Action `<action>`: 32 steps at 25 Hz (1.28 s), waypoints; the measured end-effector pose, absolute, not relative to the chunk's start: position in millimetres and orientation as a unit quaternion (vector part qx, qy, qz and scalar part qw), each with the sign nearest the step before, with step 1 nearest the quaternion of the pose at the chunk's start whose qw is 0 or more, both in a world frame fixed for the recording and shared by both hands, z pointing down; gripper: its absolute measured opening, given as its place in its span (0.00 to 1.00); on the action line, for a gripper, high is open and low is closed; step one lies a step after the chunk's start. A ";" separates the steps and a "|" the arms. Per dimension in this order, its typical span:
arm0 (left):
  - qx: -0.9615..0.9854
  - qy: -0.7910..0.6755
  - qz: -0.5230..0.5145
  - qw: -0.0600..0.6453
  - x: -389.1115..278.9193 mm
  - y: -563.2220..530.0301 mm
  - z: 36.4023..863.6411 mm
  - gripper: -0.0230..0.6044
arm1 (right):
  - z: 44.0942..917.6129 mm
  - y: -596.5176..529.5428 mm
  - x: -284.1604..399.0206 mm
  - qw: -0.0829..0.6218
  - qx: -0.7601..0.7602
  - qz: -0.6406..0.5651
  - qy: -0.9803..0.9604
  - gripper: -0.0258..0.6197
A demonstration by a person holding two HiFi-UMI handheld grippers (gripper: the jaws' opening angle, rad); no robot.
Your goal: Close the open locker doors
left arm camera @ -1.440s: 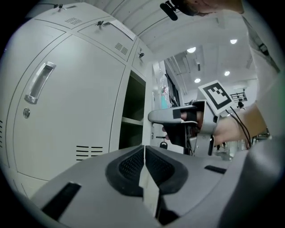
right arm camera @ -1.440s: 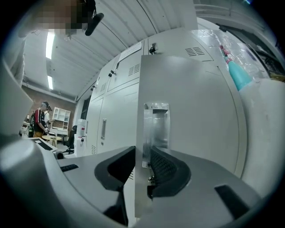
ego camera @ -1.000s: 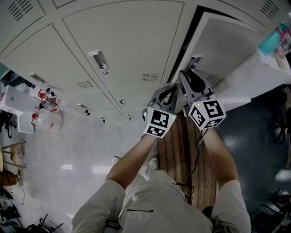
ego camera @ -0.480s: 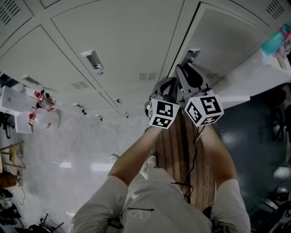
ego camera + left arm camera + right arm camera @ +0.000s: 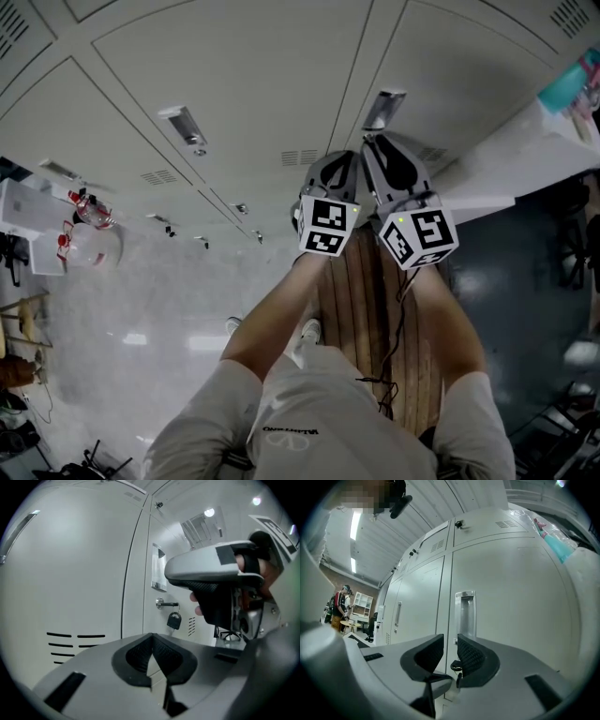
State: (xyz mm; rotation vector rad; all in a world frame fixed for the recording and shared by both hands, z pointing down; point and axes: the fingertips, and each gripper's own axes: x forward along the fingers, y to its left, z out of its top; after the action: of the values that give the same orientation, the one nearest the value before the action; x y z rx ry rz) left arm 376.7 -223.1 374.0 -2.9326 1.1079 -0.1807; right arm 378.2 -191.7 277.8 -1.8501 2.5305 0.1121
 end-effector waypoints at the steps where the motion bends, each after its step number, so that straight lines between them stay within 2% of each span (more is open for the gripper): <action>1: -0.934 0.352 -0.057 0.004 378.1 -222.8 373.6 0.04 | 279.7 -190.6 379.1 0.002 -0.590 0.035 0.807 0.20; 13: -0.938 0.343 -0.042 0.006 382.8 -211.4 374.8 0.04 | 299.3 -158.6 389.4 0.007 -0.595 0.013 0.804 0.18; 18: -0.944 0.327 -0.045 0.023 359.6 -188.2 372.3 0.04 | 301.2 -127.9 384.3 0.014 -0.594 0.003 0.805 0.15; 25: -0.948 0.319 -0.018 0.011 241.3 -123.1 338.8 0.04 | 293.6 -84.0 352.2 0.038 -0.594 -0.025 0.803 0.06; 32: -0.935 0.353 0.031 -0.015 102.8 -67.7 276.5 0.04 | 271.7 -49.8 287.2 0.039 -0.576 -0.030 0.816 0.06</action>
State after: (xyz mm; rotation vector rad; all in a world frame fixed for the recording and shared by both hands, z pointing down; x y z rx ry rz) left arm 102.8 -67.7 276.5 -2.9671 1.1189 0.0980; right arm 287.2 -49.8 271.7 -1.7659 2.5012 -0.0926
